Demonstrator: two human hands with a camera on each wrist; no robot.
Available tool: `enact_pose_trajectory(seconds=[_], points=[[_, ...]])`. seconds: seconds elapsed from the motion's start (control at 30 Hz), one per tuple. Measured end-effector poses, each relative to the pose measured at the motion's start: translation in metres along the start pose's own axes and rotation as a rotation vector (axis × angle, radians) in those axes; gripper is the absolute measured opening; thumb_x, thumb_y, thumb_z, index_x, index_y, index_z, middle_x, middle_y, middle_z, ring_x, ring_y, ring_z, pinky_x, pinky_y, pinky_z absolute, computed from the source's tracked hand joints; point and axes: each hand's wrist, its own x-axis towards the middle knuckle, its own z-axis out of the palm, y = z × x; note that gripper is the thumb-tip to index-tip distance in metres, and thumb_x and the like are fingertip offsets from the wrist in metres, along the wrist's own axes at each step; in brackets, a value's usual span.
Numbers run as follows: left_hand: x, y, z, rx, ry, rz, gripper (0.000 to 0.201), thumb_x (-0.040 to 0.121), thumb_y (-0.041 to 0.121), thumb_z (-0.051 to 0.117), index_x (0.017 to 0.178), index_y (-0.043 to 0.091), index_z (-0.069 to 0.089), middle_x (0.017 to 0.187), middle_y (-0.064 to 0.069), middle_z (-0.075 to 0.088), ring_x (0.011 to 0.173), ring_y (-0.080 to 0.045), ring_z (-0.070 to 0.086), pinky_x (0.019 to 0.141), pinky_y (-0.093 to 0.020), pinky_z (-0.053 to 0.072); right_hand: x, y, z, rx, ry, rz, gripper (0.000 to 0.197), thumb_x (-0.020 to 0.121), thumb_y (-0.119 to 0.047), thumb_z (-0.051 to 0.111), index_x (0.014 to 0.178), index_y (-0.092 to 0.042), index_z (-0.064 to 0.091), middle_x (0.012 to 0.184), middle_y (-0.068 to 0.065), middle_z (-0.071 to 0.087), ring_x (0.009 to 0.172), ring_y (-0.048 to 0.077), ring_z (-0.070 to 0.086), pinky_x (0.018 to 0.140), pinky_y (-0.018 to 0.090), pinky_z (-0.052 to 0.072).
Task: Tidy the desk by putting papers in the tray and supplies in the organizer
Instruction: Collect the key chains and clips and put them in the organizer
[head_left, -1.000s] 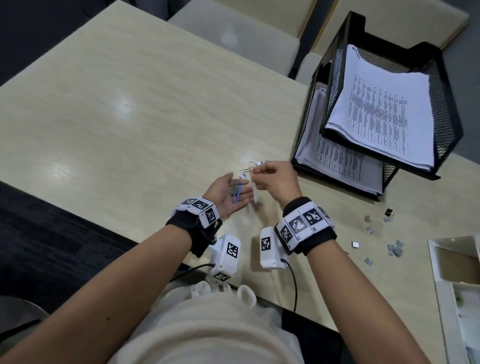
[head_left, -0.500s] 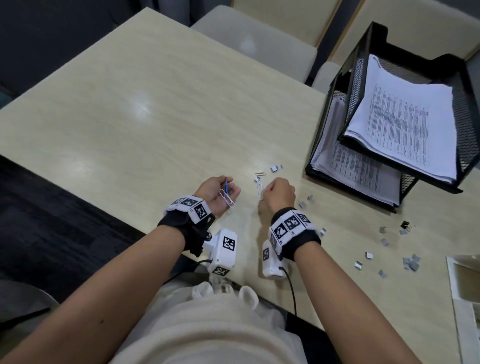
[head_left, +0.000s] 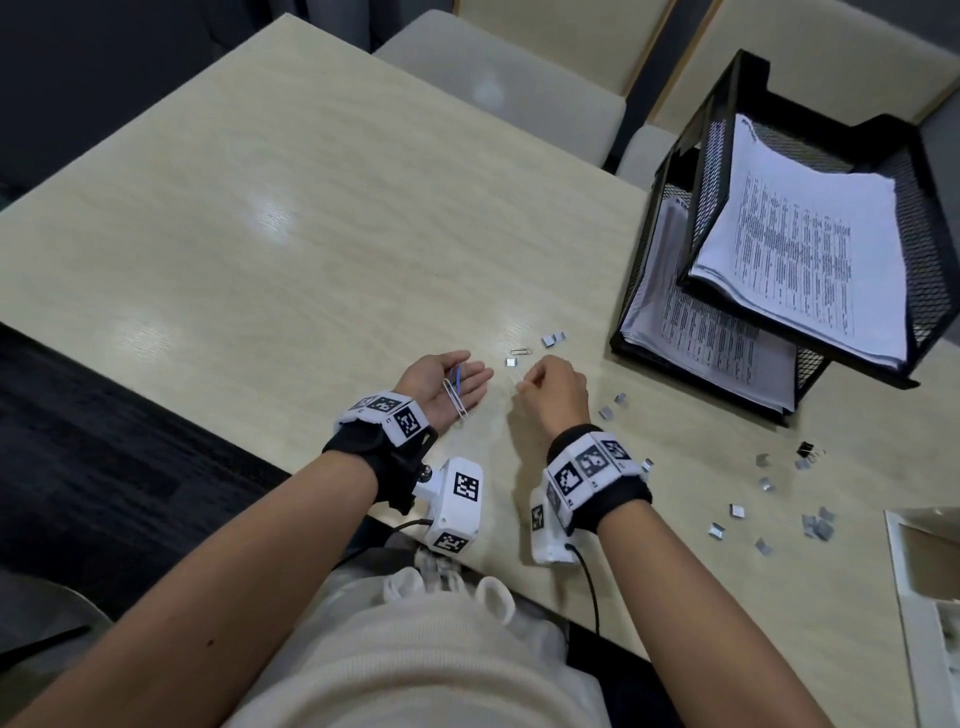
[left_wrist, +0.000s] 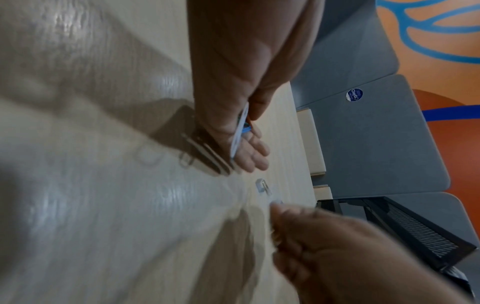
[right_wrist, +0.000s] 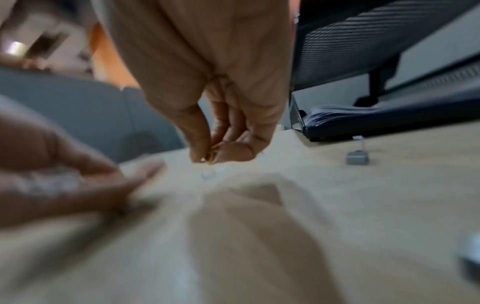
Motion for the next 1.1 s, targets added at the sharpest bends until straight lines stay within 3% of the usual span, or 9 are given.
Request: enact_pose_trajectory(seconds=[0.17, 0.23, 0.3, 0.37, 0.6, 0.73, 0.83, 0.9, 1.1], points=[[0.004, -0.004, 0.003, -0.089, -0.046, -0.038, 0.036, 0.098, 0.019, 0.026, 0.076, 0.005, 0.05, 0.053, -0.009, 0.056, 0.048, -0.018, 0.06, 0.053, -0.023, 0.053, 0.007, -0.029, -0.018, 0.235, -0.12, -0.171, 0.019, 0.079, -0.008, 0.069, 0.063, -0.013, 0.06, 0.059, 0.0, 0.058, 0.058, 0.009, 0.058, 0.062, 0.023, 0.053], [0.001, -0.001, 0.006, -0.064, 0.014, -0.025, 0.039, 0.1, 0.022, 0.026, 0.075, 0.004, 0.049, 0.039, -0.007, 0.051, 0.03, -0.014, 0.052, 0.038, -0.014, 0.047, 0.027, -0.031, -0.022, 0.173, -0.053, -0.169, 0.024, 0.08, -0.008, 0.067, 0.059, -0.016, 0.06, 0.065, 0.005, 0.063, 0.077, 0.021, 0.064, 0.075, 0.033, 0.055], [-0.002, 0.002, 0.005, 0.015, 0.018, -0.024, 0.036, 0.1, 0.022, 0.028, 0.072, 0.008, 0.046, 0.033, -0.003, 0.046, 0.022, -0.009, 0.042, 0.028, -0.008, 0.032, 0.045, -0.028, -0.021, -0.001, -0.039, -0.153, 0.012, 0.083, -0.006, 0.061, 0.077, -0.011, 0.069, 0.089, 0.013, 0.068, 0.098, 0.03, 0.061, 0.086, 0.032, 0.049], [-0.005, 0.004, 0.0, 0.059, 0.001, -0.052, 0.037, 0.1, 0.023, 0.028, 0.068, 0.012, 0.042, 0.031, 0.002, 0.042, 0.021, -0.006, 0.034, 0.023, -0.009, 0.023, 0.054, -0.021, -0.015, -0.213, -0.098, -0.159, 0.019, 0.085, 0.0, 0.054, 0.095, -0.008, 0.068, 0.109, 0.017, 0.065, 0.102, 0.032, 0.06, 0.085, 0.031, 0.047], [-0.01, -0.006, -0.002, 0.119, 0.02, -0.065, 0.043, 0.101, 0.03, 0.026, 0.061, 0.017, 0.033, 0.028, 0.006, 0.03, 0.018, -0.006, 0.023, 0.022, -0.012, 0.012, 0.032, 0.016, -0.001, -0.456, -0.106, -0.212, 0.023, 0.087, 0.003, 0.04, 0.1, 0.003, 0.059, 0.115, 0.021, 0.056, 0.104, 0.037, 0.055, 0.081, 0.038, 0.045], [-0.01, -0.04, 0.025, 0.202, 0.025, -0.072, 0.037, 0.099, 0.023, 0.029, 0.063, 0.016, 0.036, 0.029, 0.006, 0.032, 0.019, -0.006, 0.025, 0.024, -0.009, 0.017, 0.003, 0.048, -0.02, -0.087, -0.022, -0.134, 0.023, 0.085, 0.004, 0.045, 0.087, 0.001, 0.067, 0.1, 0.022, 0.065, 0.096, 0.033, 0.06, 0.082, 0.03, 0.051], [-0.017, -0.08, 0.059, 0.275, -0.004, -0.072, 0.028, 0.097, 0.011, 0.033, 0.07, 0.012, 0.042, 0.029, 0.004, 0.037, 0.019, -0.007, 0.031, 0.025, -0.009, 0.027, -0.029, 0.08, -0.049, 0.354, 0.055, -0.018, 0.028, 0.085, 0.003, 0.056, 0.063, -0.013, 0.063, 0.074, 0.012, 0.062, 0.069, 0.022, 0.06, 0.064, 0.023, 0.053], [-0.023, -0.115, 0.086, 0.326, -0.036, -0.09, 0.027, 0.096, 0.009, 0.035, 0.071, 0.01, 0.043, 0.029, 0.003, 0.038, 0.019, -0.007, 0.034, 0.027, -0.009, 0.032, -0.055, 0.112, -0.077, 0.569, 0.074, 0.054, 0.031, 0.087, 0.002, 0.056, 0.062, -0.015, 0.059, 0.06, 0.005, 0.055, 0.047, 0.007, 0.055, 0.05, 0.019, 0.049], [-0.041, -0.238, 0.167, 0.486, -0.18, -0.186, 0.032, 0.097, 0.011, 0.025, 0.066, 0.014, 0.033, 0.04, 0.0, 0.034, 0.019, -0.009, 0.028, 0.028, -0.006, 0.023, -0.139, 0.226, -0.162, 0.593, 0.362, 0.266, 0.022, 0.089, 0.001, 0.052, 0.073, -0.009, 0.063, 0.06, -0.001, 0.056, 0.048, 0.009, 0.051, 0.049, 0.017, 0.046]])
